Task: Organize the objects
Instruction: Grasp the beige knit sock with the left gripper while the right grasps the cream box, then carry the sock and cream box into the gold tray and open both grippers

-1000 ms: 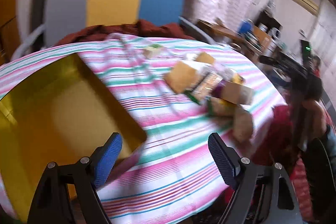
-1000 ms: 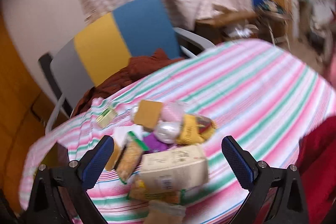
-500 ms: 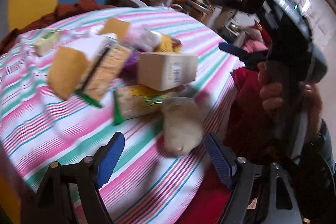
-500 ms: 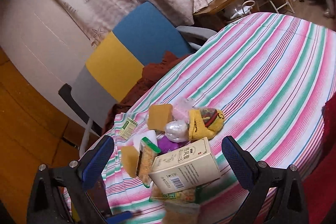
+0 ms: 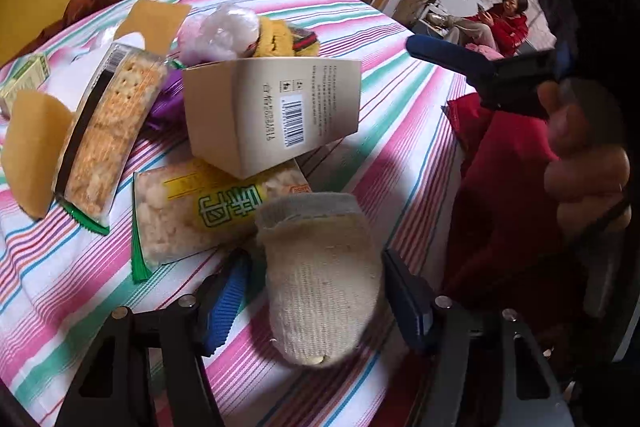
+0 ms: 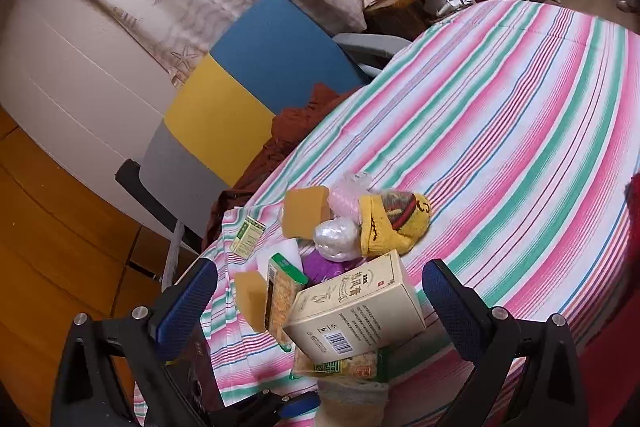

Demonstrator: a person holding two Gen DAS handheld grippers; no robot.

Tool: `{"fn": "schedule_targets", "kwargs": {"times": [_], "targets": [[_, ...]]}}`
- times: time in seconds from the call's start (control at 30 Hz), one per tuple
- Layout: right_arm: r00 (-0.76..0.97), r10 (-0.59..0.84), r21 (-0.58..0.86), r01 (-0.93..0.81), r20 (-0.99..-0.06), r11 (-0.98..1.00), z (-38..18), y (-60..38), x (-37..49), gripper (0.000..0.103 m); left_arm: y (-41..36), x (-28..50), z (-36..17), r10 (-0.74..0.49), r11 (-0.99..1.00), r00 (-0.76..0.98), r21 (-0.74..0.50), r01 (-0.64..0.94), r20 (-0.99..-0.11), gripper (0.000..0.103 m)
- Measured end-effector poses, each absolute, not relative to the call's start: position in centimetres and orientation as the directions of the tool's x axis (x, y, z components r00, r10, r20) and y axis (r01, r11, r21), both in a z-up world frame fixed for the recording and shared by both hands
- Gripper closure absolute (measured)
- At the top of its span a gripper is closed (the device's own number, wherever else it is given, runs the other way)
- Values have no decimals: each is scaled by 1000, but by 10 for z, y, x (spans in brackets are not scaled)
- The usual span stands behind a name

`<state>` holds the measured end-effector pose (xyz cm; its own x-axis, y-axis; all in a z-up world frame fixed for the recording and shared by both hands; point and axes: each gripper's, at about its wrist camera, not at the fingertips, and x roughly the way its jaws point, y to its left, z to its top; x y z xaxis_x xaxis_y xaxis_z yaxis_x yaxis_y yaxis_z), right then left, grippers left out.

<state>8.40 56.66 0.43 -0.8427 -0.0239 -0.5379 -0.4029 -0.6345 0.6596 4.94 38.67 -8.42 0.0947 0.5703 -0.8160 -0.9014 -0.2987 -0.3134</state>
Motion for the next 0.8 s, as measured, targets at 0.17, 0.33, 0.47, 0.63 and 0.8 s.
{"fn": "schedule_targets", "kwargs": {"times": [0.17, 0.33, 0.47, 0.63, 0.8], "targets": [[-817, -28, 646, -433, -575, -629, 0, 567, 80, 0, 363, 46, -78, 601, -300, 67, -302, -905, -797, 49], [-766, -30, 612, -488, -642, -623, -8, 569, 72, 0, 316, 35, -75, 609, -353, -14, -255, -900, -793, 49], [-722, -25, 564, -518, -692, -643, -11, 566, 66, 0, 286, 24, -76, 621, -398, -51, -259, -880, -782, 49], [-618, -10, 427, -532, -786, -731, -12, 552, 44, 0, 296, 23, -85, 634, -411, -33, -301, -860, -772, 49], [-513, -16, 300, -476, -858, -827, -19, 533, 18, 0, 294, 28, -89, 636, -408, -34, -299, -863, -771, 49]]}}
